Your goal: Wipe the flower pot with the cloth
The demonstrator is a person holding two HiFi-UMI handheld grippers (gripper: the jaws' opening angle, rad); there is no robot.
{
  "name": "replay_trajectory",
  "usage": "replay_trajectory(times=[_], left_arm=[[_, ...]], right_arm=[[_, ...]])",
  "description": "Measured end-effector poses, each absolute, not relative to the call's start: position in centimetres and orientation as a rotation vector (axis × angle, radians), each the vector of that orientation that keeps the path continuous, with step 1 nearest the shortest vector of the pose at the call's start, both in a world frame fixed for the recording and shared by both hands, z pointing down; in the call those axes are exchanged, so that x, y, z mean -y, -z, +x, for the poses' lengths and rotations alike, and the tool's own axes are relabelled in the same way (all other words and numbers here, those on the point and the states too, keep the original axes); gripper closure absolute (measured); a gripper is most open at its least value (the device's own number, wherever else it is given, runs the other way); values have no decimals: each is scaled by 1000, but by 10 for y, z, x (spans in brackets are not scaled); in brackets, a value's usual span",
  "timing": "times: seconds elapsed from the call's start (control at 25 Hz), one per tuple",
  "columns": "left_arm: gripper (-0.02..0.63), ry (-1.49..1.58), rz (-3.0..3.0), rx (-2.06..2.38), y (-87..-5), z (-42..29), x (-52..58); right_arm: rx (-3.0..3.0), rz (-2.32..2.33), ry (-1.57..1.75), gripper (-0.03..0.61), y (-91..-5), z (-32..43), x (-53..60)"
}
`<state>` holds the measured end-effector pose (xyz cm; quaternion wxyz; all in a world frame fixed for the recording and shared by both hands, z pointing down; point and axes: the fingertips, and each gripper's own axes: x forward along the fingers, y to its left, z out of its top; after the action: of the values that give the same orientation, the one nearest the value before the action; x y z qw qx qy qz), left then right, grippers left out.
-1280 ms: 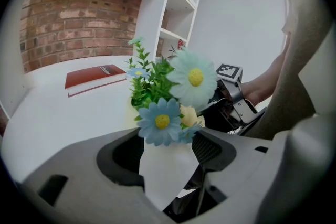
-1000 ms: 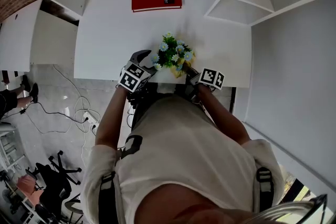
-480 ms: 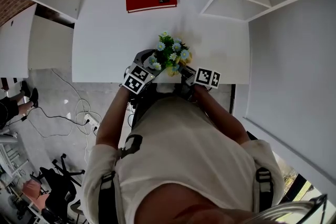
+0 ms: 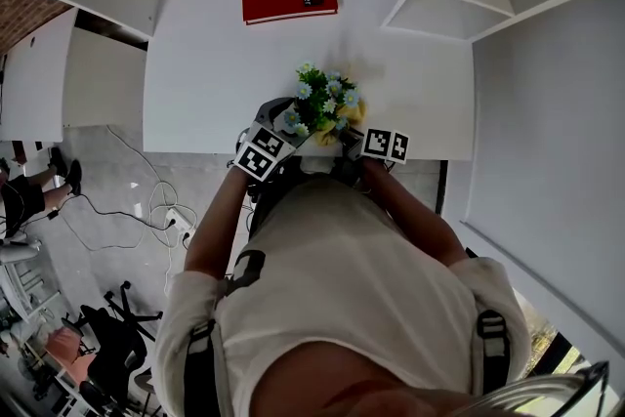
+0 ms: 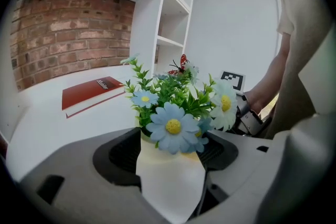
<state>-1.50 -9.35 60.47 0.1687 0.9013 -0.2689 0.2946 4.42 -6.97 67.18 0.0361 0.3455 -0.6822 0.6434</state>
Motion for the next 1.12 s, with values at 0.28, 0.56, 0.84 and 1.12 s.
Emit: replay_trajectory(times=[0.28, 0.56, 0.84, 1.12], left_arm=[[299, -905, 2638, 605, -600, -9, 99], [299, -787, 2590, 715, -606, -4, 97], [299, -736, 2545, 720, -604, -6, 85], [299, -750, 2521, 696, -600, -12, 72]], right_arm=[[2179, 1021, -1956, 453, -640, 56, 76], [2295, 857, -1852, 451, -616, 34, 71], [2155, 923, -1809, 449, -660, 39, 63], [2113, 949, -1788, 451, -673, 43, 61]])
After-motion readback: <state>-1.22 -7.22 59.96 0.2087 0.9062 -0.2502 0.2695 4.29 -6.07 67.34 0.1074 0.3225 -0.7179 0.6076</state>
